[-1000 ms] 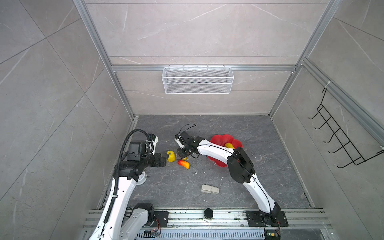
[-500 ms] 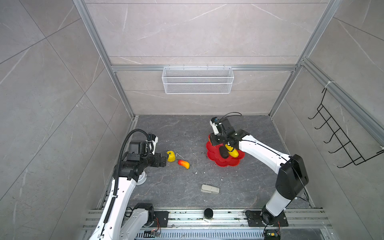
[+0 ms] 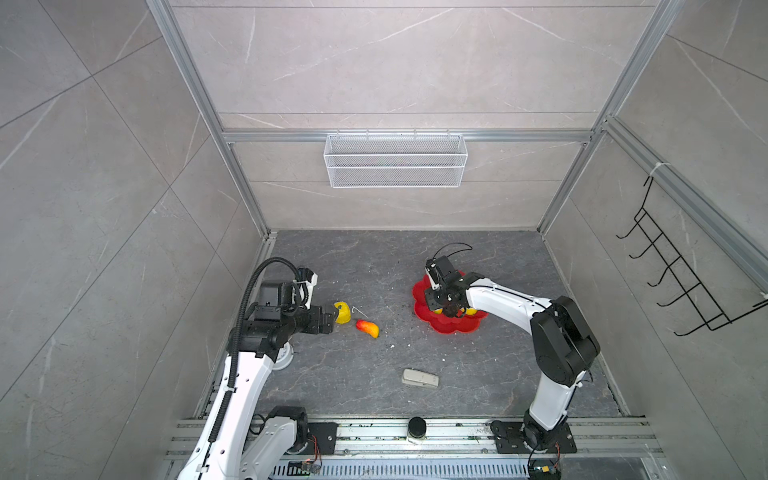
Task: Place and organize the fake fruits in the fruit bowl
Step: 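Drop the mango into the bowl beside the avocado, then move the right gripper to the second mango and grasp it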
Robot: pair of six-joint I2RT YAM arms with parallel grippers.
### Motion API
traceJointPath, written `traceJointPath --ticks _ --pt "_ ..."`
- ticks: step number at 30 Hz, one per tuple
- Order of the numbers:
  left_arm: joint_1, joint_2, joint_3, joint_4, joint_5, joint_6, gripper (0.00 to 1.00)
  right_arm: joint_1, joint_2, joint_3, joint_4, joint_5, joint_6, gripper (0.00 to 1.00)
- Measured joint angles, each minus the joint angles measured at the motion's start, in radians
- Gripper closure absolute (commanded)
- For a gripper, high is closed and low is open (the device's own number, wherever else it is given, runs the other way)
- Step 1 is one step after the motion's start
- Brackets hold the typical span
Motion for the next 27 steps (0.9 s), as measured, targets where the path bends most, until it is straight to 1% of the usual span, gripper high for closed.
traceJointPath --ticks 3,4,7,10,11,12,13,14,16,18,21,24,27 --pt "0.0 -0.007 0.0 0.0 0.0 0.0 0.0 0.0 0.027 0.006 0.004 0.014 0.006 0.78" --pt "0.0 -0.009 0.0 0.0 0.0 0.0 0.0 0.0 0.033 0.006 0.005 0.019 0.007 0.76" --pt "0.0 -0.014 0.0 0.0 0.0 0.0 0.0 0.0 0.04 0.007 0.006 0.026 0.012 0.64" --pt "0.0 -0.02 -0.002 0.0 0.0 0.0 0.0 0.0 0.04 0.008 0.007 0.029 0.011 0.6" --pt "0.0 -0.021 -0.002 0.0 0.0 0.0 0.0 0.0 0.04 0.01 0.006 0.03 0.01 0.56" --pt "0.0 -0.021 -0.002 0.0 0.0 0.0 0.0 0.0 0.04 0.014 0.0 0.03 0.011 0.49" --pt "0.0 -0.021 -0.002 0.0 0.0 0.0 0.0 0.0 0.04 0.023 -0.008 0.03 0.011 0.38" --pt "0.0 -0.021 -0.002 0.0 0.0 0.0 0.0 0.0 0.04 0.03 -0.014 0.03 0.001 0.31" --pt "0.0 -0.021 -0.002 0.0 0.0 0.0 0.0 0.001 0.039 0.056 -0.031 0.03 -0.006 0.21" --pt "0.0 -0.023 -0.002 0.0 0.0 0.0 0.0 0.007 0.024 0.075 -0.044 0.031 -0.023 0.16" --pt "0.0 -0.029 -0.005 0.0 0.0 0.0 0.0 0.037 -0.03 0.086 -0.056 0.029 -0.057 0.0" --pt "0.0 -0.031 -0.006 0.0 -0.001 0.0 0.0 0.108 -0.086 0.1 -0.053 0.016 -0.101 0.0" --pt "0.0 -0.031 -0.006 0.0 -0.001 0.0 0.0 0.2 -0.082 0.16 -0.041 -0.039 -0.135 0.0"
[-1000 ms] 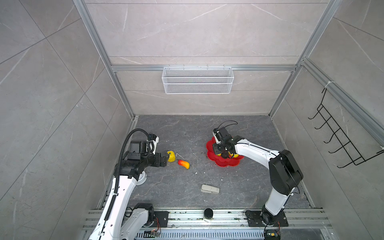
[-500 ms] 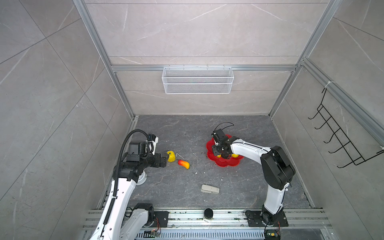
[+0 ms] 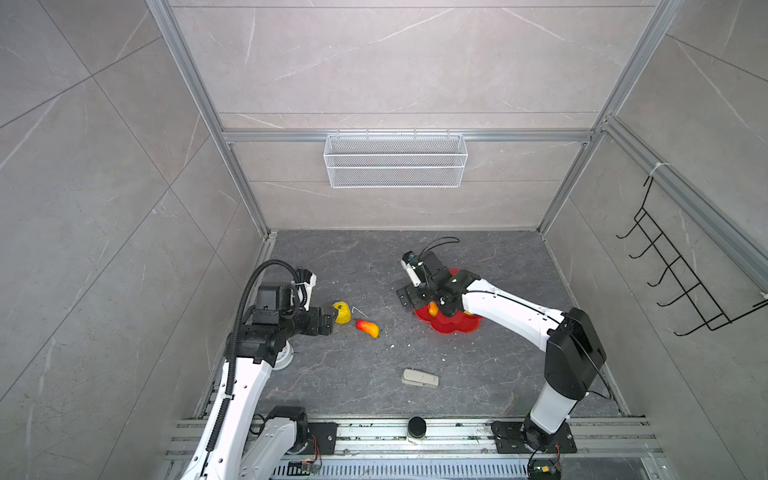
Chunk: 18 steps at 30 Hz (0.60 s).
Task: Place and organize the fake fruits in the fruit bowl
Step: 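Move the right gripper to the second mango and grasp it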
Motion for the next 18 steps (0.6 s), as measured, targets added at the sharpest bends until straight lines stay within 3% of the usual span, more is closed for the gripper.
traceJointPath --ticks 6,12,18 --pt "0.0 -0.001 0.0 0.0 0.0 0.0 0.0 0.124 0.156 0.151 0.019 -0.076 -0.04 0.0" --pt "0.0 -0.012 0.0 0.0 0.0 0.0 0.0 0.151 0.309 0.169 0.037 -0.135 -0.048 0.01" --pt "0.0 -0.016 -0.002 0.0 0.0 0.0 0.0 0.15 0.423 0.223 0.047 -0.166 -0.05 0.14"
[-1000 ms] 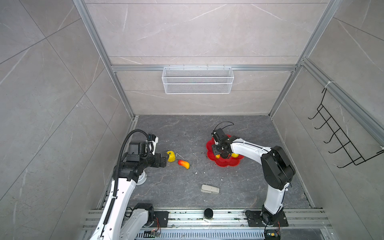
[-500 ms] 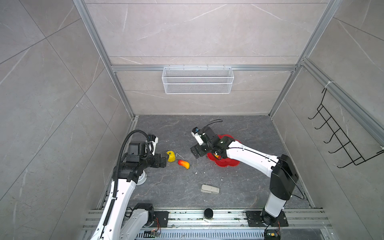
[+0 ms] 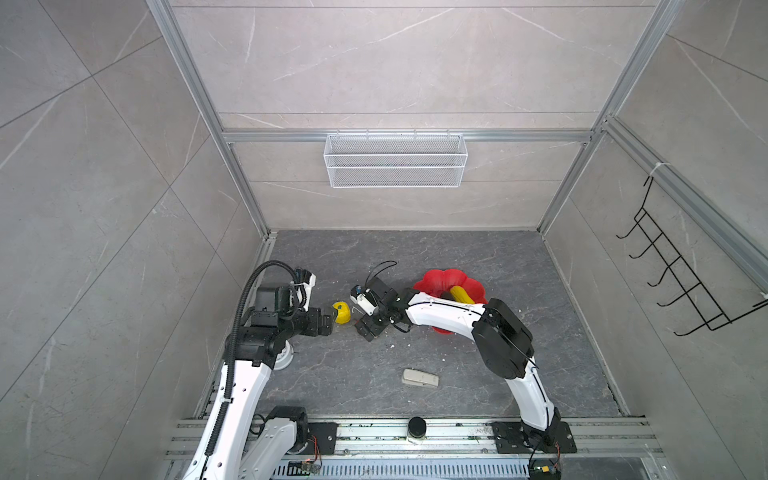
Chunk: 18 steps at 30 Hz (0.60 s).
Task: Place and organize the fake fruits in the fruit bowl
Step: 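Move the right gripper to the second mango and grasp it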
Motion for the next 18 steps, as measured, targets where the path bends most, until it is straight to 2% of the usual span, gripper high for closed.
traceJointPath --ticks 6,9,18 --pt "0.0 -0.002 -0.006 0.0 0.0 0.0 0.0 0.0 0.032 0.016 0.01 -0.018 0.008 0.39" --pt "0.0 -0.003 -0.007 0.0 -0.001 0.0 0.0 0.0 0.042 0.023 0.012 -0.015 0.01 0.57" --pt "0.0 -0.005 -0.01 0.0 -0.001 0.0 0.0 0.0 0.053 0.041 0.008 0.017 0.007 0.81"
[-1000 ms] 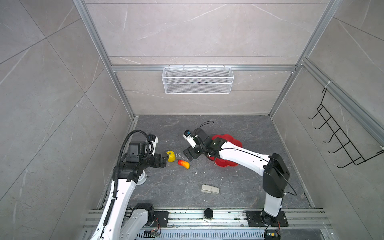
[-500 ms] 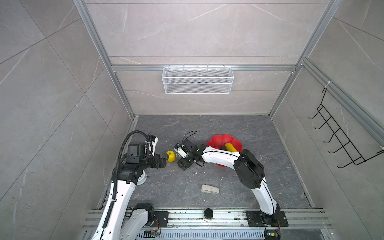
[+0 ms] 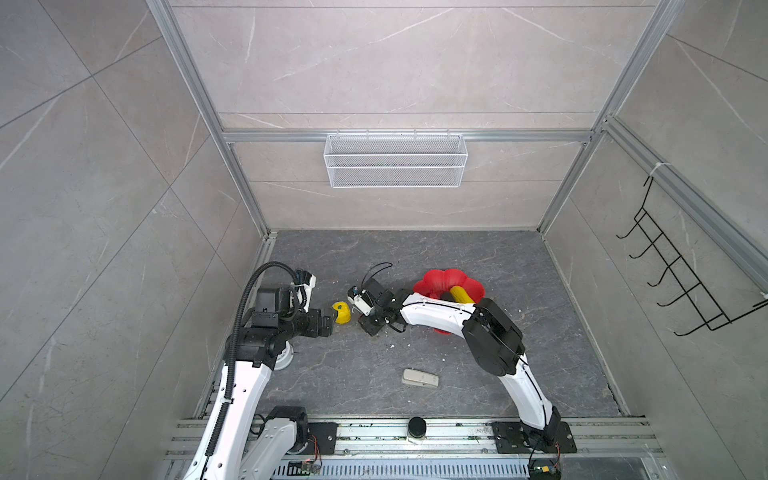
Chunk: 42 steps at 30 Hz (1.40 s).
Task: Place and organize the fake fruits in the fruit bowl
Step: 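Move the right gripper to the second mango and grasp it, then place the second mango into the bowl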
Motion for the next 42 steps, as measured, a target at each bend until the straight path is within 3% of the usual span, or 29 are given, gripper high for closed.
traceJointPath --ticks 9,20,29,42 --pt "0.0 0.0 0.0 0.0 0.0 0.0 0.0 -0.029 -0.124 -0.075 0.002 0.057 0.0 0.85" --pt "0.0 -0.004 0.0 0.0 0.0 0.0 0.0 -0.333 -0.442 -0.334 0.022 0.188 0.078 0.86" --pt "0.0 0.007 0.0 0.0 0.002 0.0 0.0 -0.36 -0.459 -0.472 -0.007 0.286 0.141 0.85" --pt "0.0 0.011 0.0 0.0 0.002 0.0 0.0 -0.415 -0.449 -0.439 0.012 0.304 0.234 0.83"
